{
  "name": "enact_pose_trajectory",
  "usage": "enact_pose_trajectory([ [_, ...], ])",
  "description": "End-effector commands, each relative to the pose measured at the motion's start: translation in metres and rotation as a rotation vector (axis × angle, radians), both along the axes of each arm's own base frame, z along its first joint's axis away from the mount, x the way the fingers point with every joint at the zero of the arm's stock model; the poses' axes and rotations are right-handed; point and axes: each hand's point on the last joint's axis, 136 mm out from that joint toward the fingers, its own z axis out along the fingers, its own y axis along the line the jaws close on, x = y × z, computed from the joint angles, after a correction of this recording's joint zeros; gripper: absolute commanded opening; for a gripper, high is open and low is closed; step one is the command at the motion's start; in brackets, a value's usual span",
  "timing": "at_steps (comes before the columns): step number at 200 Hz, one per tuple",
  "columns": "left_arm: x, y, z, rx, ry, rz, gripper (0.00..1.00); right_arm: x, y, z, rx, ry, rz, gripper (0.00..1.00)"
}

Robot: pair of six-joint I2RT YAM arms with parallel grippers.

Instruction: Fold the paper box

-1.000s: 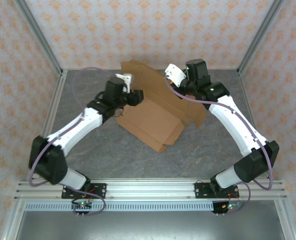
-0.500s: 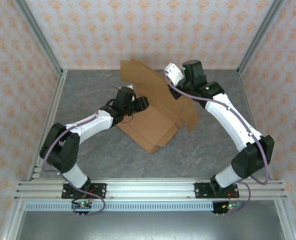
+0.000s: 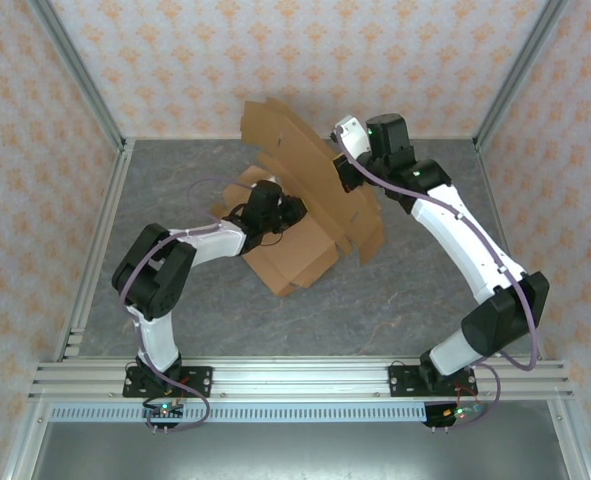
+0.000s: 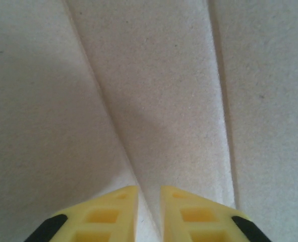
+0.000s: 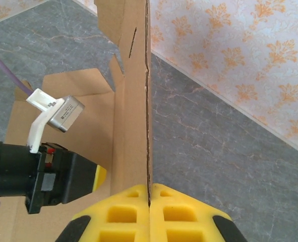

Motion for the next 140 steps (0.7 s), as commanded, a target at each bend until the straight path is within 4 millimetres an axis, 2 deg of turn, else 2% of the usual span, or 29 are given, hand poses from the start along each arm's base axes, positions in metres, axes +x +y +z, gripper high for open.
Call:
enact_pose_trajectory([
  [1, 0.016, -0.015, 0.034, -0.107, -0.097, -0.002, 0.15, 0.006, -0.001, -0.01, 0.023, 0.037, -0.031, 0.0],
  [48, 0.023, -0.022, 0.045, -0.149, -0.135, -0.012, 0.1, 0.01, 0.003, -0.022, 0.033, 0.066, -0.032, 0.0],
  [50, 0.023, -0.022, 0.034, -0.14, -0.117, -0.011, 0.1, 0.01, 0.002, -0.022, 0.033, 0.067, -0.033, 0.0],
  [53, 0.024, -0.023, 0.031, -0.139, -0.112, -0.009, 0.09, 0.01, 0.003, -0.023, 0.036, 0.068, -0.032, 0.0],
  [140, 0.034, -0.025, 0.003, -0.12, -0.08, 0.014, 0.04, 0.011, 0.007, -0.015, 0.071, 0.071, -0.026, 0.0],
])
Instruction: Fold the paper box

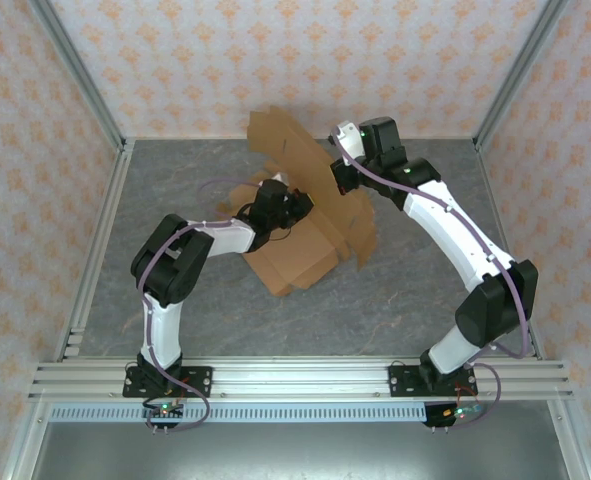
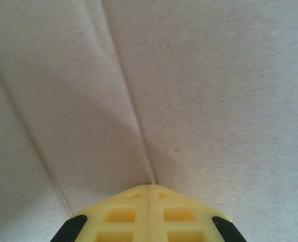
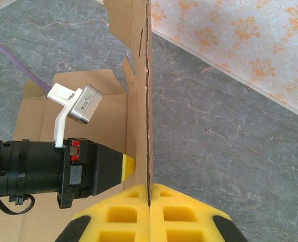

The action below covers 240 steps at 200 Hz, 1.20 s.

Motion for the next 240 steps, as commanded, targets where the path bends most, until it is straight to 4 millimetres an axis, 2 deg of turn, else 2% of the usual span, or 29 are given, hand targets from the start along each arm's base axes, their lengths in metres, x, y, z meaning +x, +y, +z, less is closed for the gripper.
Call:
enact_pose_trajectory([
  [1, 0.008, -0.006, 0.011, -0.024, -0.039, 0.011, 0.04, 0.003, 0.003, 0.014, 0.051, -0.021, 0.003, 0.0],
  [36, 0.012, -0.007, -0.004, -0.012, -0.017, 0.015, 0.04, 0.004, 0.006, 0.006, 0.065, 0.0, 0.002, 0.0],
  [79, 0.021, -0.011, -0.018, 0.001, -0.001, 0.02, 0.03, 0.01, 0.011, -0.015, 0.066, 0.04, -0.006, 0.0],
  [160, 0.033, -0.019, -0.044, 0.039, 0.038, 0.023, 0.02, 0.021, 0.003, -0.047, -0.014, 0.076, -0.05, 0.0],
  [185, 0.034, -0.022, -0.055, 0.062, 0.063, 0.027, 0.01, 0.022, 0.004, -0.049, -0.012, 0.082, -0.049, 0.0],
  [217, 0.033, -0.02, -0.076, 0.129, 0.135, 0.04, 0.0, 0.021, 0.011, -0.043, 0.001, 0.063, -0.025, 0.0],
  [240, 0.031, -0.023, -0.085, 0.196, 0.158, 0.042, 0.0, 0.019, 0.018, -0.048, -0.003, 0.071, -0.009, 0.0],
])
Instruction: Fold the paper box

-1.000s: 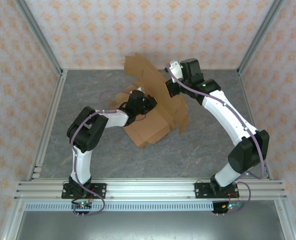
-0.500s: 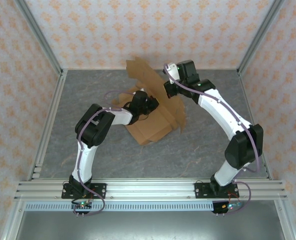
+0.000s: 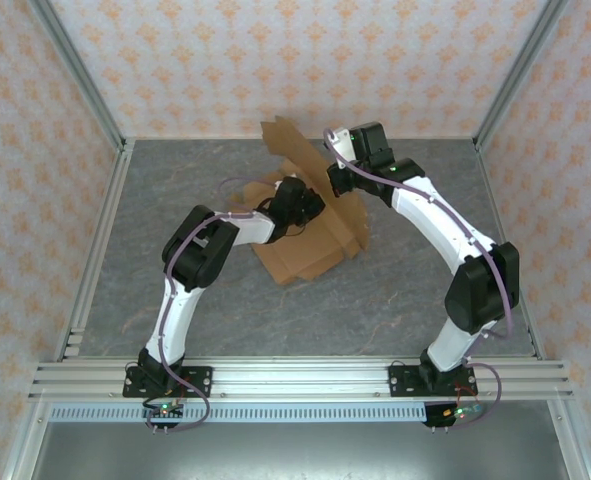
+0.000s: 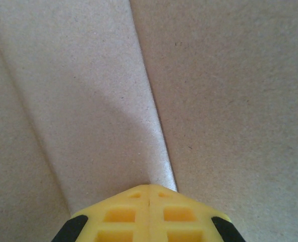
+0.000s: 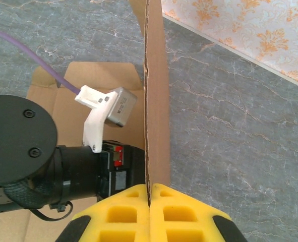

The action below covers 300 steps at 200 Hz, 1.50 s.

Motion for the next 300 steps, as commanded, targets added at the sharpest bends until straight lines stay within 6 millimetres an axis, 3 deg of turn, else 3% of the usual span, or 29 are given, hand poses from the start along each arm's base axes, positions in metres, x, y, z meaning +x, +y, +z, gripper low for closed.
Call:
enact_pose_trajectory([
  [1, -0.007, 0.01, -0.035, 0.142, 0.081, 0.031, 0.0, -0.001, 0.013, -0.006, 0.015, 0.002, 0.032, 0.0],
  [48, -0.015, 0.01, -0.052, 0.203, 0.117, 0.035, 0.0, 0.004, 0.008, -0.035, -0.049, 0.036, -0.013, 0.0],
  [76, -0.022, 0.013, -0.051, 0.209, 0.112, 0.021, 0.0, 0.009, -0.003, -0.048, -0.119, 0.036, -0.047, 0.0],
  [116, -0.043, 0.024, -0.051, 0.186, 0.129, 0.039, 0.0, 0.006, 0.005, -0.054, -0.18, 0.029, 0.081, 0.0],
  [146, -0.058, 0.03, -0.052, 0.173, 0.143, 0.065, 0.0, -0.003, 0.021, -0.052, -0.192, 0.024, 0.243, 0.0],
  [188, -0.08, 0.019, -0.051, 0.132, 0.149, 0.08, 0.0, -0.015, 0.025, -0.051, -0.254, -0.01, 0.414, 0.0],
  [240, -0.089, -0.009, -0.033, 0.159, 0.103, 0.046, 0.0, -0.013, 0.007, -0.05, -0.303, -0.061, 0.493, 0.0],
  [270, -0.094, -0.028, -0.024, 0.178, 0.076, -0.008, 0.01, -0.008, -0.005, -0.032, -0.237, -0.112, 0.53, 0.0],
  [300, -0.093, -0.032, -0.009, 0.209, 0.034, -0.052, 0.03, -0.013, -0.009, -0.027, -0.212, -0.108, 0.606, 0.0],
])
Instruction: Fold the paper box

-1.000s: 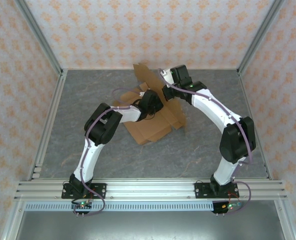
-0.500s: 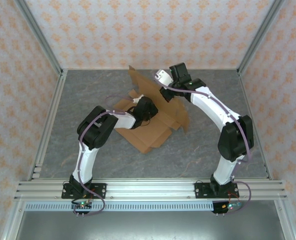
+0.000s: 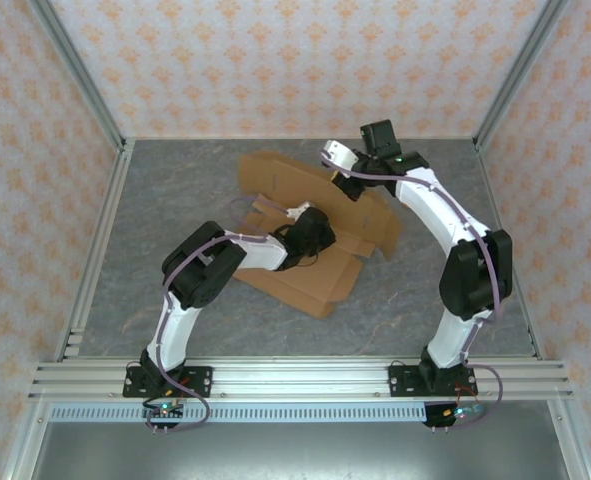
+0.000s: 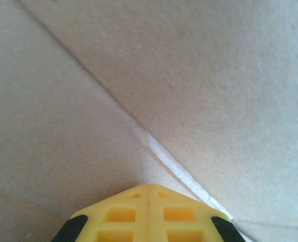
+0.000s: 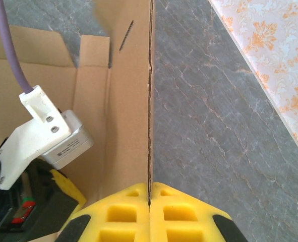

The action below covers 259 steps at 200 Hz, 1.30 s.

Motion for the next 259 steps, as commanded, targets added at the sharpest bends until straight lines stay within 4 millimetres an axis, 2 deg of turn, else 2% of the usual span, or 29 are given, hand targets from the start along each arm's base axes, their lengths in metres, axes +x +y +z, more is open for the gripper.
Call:
enact_pose_trajectory([
  [1, -0.003, 0.0, 0.012, 0.068, -0.015, -0.05, 0.03, -0.019, 0.004, 0.004, 0.012, 0.037, 0.13, 0.0],
  [52, -0.004, 0.027, 0.028, 0.2, -0.076, -0.065, 0.04, -0.015, 0.006, -0.002, 0.031, 0.051, 0.125, 0.0],
  [89, 0.009, 0.036, 0.015, 0.186, -0.06, -0.045, 0.03, -0.014, 0.006, -0.01, 0.026, 0.062, 0.113, 0.0],
  [137, 0.019, 0.034, 0.005, 0.191, -0.058, -0.039, 0.01, -0.015, 0.011, -0.014, 0.027, 0.061, 0.103, 0.0],
  [207, 0.008, 0.041, -0.026, 0.184, -0.012, -0.015, 0.0, -0.017, 0.02, -0.003, 0.013, -0.035, 0.097, 0.0],
  [259, 0.008, 0.043, -0.036, 0.2, -0.009, -0.004, 0.0, -0.033, 0.034, 0.006, -0.025, -0.107, 0.128, 0.0],
])
